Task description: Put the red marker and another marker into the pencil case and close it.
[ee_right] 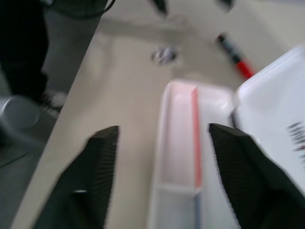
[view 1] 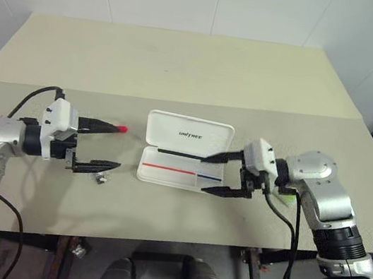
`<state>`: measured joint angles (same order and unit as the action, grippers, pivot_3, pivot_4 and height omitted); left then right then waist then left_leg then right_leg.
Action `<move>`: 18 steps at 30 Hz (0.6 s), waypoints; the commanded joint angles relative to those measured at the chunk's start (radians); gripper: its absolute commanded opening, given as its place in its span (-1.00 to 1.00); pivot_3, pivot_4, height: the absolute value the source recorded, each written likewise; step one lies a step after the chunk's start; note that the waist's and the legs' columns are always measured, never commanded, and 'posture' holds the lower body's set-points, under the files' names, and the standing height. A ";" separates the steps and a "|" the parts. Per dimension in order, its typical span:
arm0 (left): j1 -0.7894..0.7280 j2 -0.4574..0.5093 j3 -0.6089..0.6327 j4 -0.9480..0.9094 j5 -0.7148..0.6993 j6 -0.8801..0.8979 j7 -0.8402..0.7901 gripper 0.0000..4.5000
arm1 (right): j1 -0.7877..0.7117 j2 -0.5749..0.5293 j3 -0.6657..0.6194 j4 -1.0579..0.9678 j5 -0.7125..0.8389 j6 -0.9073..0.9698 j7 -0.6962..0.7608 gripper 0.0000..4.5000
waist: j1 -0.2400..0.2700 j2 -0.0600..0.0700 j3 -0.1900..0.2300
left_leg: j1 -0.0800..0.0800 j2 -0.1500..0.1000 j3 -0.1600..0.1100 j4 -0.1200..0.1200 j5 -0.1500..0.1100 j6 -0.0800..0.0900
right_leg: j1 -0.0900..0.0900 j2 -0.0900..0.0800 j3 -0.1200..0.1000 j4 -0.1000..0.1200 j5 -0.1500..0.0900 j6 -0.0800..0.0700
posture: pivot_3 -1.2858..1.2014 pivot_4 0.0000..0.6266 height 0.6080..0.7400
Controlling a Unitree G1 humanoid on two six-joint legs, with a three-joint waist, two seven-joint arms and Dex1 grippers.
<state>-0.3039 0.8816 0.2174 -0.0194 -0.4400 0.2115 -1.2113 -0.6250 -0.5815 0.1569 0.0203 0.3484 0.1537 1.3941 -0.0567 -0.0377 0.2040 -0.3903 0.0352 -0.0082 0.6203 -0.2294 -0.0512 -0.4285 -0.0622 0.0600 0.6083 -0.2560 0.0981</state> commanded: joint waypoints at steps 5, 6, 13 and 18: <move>0.005 0.062 0.060 0.055 0.025 -0.059 -0.004 1.00 | -0.031 0.011 -0.111 -0.078 0.135 0.064 -0.070 0.98 | 0.003 0.000 0.000 | 0.000 0.000 0.000 -0.001 0.000 0.000 | 0.000 0.000 0.000 -0.001 0.000 0.000 | 0.03 -0.52 1.00; 0.001 0.070 0.059 0.074 0.032 -0.070 -0.006 1.00 | -0.032 0.012 -0.119 -0.093 0.147 0.076 -0.082 0.98 | 0.003 0.000 0.000 | 0.000 0.000 0.000 -0.001 0.000 0.000 | 0.000 0.000 0.000 -0.001 0.000 0.000 | 0.03 -0.52 1.00; -0.116 0.123 0.001 0.298 0.115 -0.149 -0.038 1.00 | -0.065 0.005 -0.159 -0.169 0.228 0.168 -0.143 0.98 | 0.003 -0.001 0.000 | 0.000 0.001 0.001 -0.003 0.000 -0.001 | -0.001 0.000 0.000 -0.002 0.000 -0.001 | 0.03 -0.52 1.00; -0.283 0.107 -0.108 0.518 0.248 -0.248 -0.025 1.00 | -0.040 -0.022 -0.159 -0.158 0.200 0.145 -0.145 0.98 | 0.006 -0.001 0.000 | 0.000 0.001 0.002 -0.004 0.000 0.000 | -0.001 0.000 0.000 -0.004 0.000 -0.001 | 0.03 -0.52 1.00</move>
<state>-0.5440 0.9878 0.1341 0.4454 -0.2387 -0.0002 -1.2458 -0.6722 -0.5870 0.0239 -0.1161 0.5501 0.3130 1.2524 -0.0507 -0.0382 0.2043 -0.3909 0.0362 -0.0062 0.6157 -0.2299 -0.0514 -0.4296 -0.0624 0.0596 0.6043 -0.2563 0.0974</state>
